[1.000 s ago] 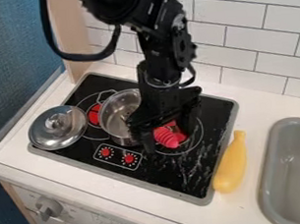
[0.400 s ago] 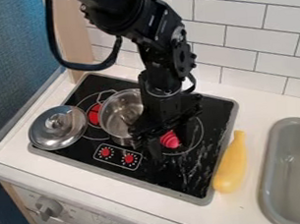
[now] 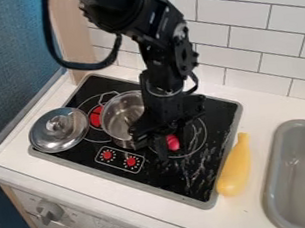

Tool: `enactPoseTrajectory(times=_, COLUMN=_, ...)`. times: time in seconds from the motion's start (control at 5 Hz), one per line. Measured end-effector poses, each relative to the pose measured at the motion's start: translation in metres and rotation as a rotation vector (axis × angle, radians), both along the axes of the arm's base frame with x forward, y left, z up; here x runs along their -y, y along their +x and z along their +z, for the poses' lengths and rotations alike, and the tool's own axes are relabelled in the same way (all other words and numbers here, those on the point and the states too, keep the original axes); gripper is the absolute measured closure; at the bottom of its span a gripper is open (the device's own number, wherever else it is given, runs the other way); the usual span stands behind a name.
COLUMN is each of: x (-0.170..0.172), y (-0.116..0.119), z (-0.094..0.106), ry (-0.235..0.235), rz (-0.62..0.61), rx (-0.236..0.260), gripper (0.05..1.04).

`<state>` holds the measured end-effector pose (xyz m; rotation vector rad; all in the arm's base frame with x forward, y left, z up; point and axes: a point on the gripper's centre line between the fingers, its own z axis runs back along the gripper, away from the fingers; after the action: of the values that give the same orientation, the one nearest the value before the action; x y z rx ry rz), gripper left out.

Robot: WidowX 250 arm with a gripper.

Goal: Removed the pink spoon away from the cooker

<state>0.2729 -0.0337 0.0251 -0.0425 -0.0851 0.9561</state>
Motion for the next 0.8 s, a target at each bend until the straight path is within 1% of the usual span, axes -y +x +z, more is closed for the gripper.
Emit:
enactPoseTrajectory(times=0.2, x=-0.002, y=0.002, z=0.010, ry=-0.010, rz=-0.001, rx=0.016, gripper=0.669)
enactPoseTrajectory(times=0.4, x=0.001, y=0.006, z=0.034, ry=-0.031, rz=-0.013, rx=0.089, gripper=0.669)
enactPoseTrajectory(times=0.6, x=0.000, y=0.010, z=0.046, ry=-0.025, rz=-0.011, rx=0.105, gripper=0.669)
enactPoseTrajectory(times=0.8, x=-0.005, y=0.024, z=0.061, ry=-0.002, rz=0.054, rx=0.107, gripper=0.669)
